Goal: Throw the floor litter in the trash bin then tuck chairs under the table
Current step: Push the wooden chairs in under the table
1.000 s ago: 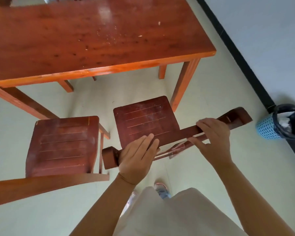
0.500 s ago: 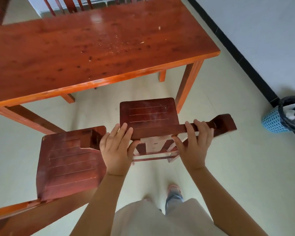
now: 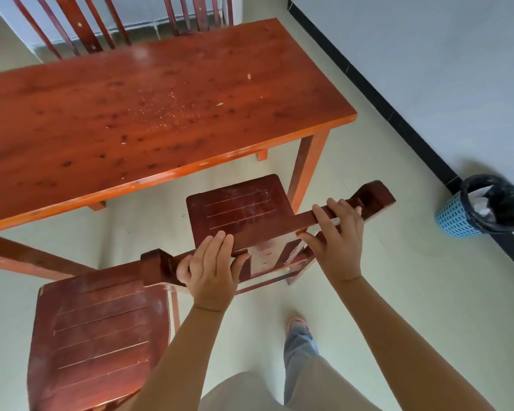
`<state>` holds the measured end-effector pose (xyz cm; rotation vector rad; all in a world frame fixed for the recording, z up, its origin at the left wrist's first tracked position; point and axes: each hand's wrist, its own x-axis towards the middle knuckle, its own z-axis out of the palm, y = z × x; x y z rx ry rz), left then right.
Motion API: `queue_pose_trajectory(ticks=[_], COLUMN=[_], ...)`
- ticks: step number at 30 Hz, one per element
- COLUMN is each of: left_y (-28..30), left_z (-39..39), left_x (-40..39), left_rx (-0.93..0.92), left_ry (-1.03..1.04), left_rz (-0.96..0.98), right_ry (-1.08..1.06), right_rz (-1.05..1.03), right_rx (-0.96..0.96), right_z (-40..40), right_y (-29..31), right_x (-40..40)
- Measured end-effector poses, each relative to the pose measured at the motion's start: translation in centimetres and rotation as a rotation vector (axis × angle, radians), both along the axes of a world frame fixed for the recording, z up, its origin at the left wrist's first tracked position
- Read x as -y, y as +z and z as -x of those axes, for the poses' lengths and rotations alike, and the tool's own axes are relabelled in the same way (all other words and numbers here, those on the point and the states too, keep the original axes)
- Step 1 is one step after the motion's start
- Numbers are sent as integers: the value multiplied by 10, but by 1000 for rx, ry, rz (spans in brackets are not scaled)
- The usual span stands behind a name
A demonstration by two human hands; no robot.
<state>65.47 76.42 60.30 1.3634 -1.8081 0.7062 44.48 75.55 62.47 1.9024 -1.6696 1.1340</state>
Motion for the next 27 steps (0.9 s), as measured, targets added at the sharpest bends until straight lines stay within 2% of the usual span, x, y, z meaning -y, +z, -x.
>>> queue_pose_trajectory(ticks=[13, 27], left_y=[-1, 2], left_z=[42, 6], left_x=[77, 106], left_rx=[0, 9], left_ry=[131, 76], left_rz=[9, -18], right_ry=[96, 112], right_rz=[52, -7], right_rx=[-41, -43], right_z=[48, 17], right_y=[2, -14], right_x=[105, 120])
